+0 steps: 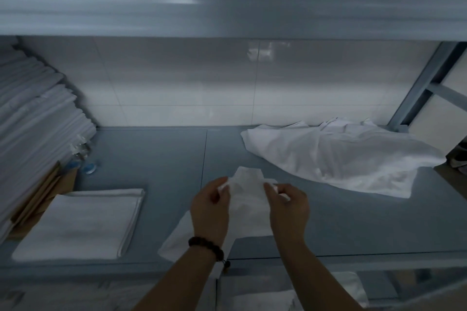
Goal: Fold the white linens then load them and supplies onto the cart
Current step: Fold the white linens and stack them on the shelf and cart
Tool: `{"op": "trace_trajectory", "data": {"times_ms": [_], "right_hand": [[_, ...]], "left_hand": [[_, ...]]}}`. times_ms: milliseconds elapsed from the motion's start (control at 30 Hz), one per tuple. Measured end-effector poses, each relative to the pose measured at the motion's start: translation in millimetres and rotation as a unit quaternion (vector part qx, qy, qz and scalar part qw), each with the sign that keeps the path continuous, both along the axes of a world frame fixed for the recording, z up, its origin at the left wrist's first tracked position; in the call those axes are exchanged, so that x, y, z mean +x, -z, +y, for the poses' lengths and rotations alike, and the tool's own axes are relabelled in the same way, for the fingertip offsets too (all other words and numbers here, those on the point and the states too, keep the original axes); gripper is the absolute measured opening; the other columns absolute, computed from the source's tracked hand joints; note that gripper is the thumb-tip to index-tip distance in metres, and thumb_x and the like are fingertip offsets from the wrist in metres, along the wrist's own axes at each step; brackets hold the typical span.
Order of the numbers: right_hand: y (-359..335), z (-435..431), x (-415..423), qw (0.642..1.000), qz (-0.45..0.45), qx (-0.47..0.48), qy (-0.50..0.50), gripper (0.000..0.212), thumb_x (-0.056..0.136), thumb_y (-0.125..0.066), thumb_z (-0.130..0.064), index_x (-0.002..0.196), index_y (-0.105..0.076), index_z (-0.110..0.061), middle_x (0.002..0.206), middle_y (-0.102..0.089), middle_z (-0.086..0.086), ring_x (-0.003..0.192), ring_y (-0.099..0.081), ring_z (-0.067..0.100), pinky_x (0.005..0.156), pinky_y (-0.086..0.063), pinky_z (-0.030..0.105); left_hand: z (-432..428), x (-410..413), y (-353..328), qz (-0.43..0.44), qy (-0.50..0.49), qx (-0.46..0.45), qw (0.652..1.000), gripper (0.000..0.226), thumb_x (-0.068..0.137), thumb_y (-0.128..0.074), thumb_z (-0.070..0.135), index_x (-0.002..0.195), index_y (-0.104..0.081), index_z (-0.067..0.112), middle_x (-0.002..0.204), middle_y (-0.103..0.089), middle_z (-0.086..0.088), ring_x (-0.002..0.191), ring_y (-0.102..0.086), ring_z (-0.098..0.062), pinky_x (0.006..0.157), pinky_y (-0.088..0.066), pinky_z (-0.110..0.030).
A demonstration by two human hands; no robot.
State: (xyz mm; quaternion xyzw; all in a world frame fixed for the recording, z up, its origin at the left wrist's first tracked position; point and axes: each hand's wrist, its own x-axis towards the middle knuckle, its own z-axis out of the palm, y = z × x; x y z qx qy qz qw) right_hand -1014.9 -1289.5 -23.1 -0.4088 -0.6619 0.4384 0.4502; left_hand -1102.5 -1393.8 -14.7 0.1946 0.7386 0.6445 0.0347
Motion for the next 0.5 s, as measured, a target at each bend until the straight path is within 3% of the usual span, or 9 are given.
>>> {"op": "trace_trajectory", "data": {"times_ms": [67, 133, 233, 500], "right_hand": [[-1, -16, -3, 0.999, -0.006, -0.028, -0.041, 0.027, 0.081, -0.074, -0.013, 0.058, -0.064, -0.005, 0.055, -0.060, 0.002, 0.059, -0.057, 0.019, 0.059, -0.045, 0.031], [-2, -28, -3, 0.995, -0.030, -0.046, -0.079, 0.018, 0.084, -0.072, -0.018, 0.069, -0.072, -0.008, 0.067, -0.068, 0.001, 0.073, -0.064, 0.021, 0.071, -0.051, 0.037], [-4, -41, 1, 0.991, -0.030, -0.070, -0.108, 0.009, 0.086, -0.071, -0.019, 0.084, -0.077, -0.013, 0.084, -0.073, 0.000, 0.090, -0.065, 0.022, 0.084, -0.051, 0.042], [-13, -57, 7, 0.982, -0.014, -0.090, -0.167, 0.012, 0.089, -0.066, -0.017, 0.094, -0.076, -0.013, 0.093, -0.074, -0.003, 0.091, -0.067, 0.009, 0.087, -0.054, 0.032]], "left_hand": [[1, 13, 4, -0.008, 0.026, 0.003, 1.000, 0.015, 0.090, -0.064, 0.008, 0.097, -0.072, 0.019, 0.094, -0.070, 0.009, 0.086, -0.063, 0.007, 0.078, -0.049, -0.012], [0, 21, 7, -0.025, 0.040, 0.002, 0.999, 0.013, 0.090, -0.065, 0.011, 0.099, -0.072, 0.019, 0.099, -0.071, 0.006, 0.093, -0.065, -0.004, 0.085, -0.051, -0.022], [-5, 28, 9, -0.027, 0.051, 0.021, 0.998, 0.020, 0.090, -0.065, 0.012, 0.090, -0.068, 0.032, 0.093, -0.070, 0.014, 0.089, -0.065, 0.001, 0.079, -0.049, -0.013], [-21, 32, 12, -0.019, 0.081, 0.037, 0.996, 0.019, 0.091, -0.062, 0.013, 0.101, -0.066, 0.029, 0.095, -0.069, 0.018, 0.092, -0.063, 0.007, 0.077, -0.046, -0.007]]}}
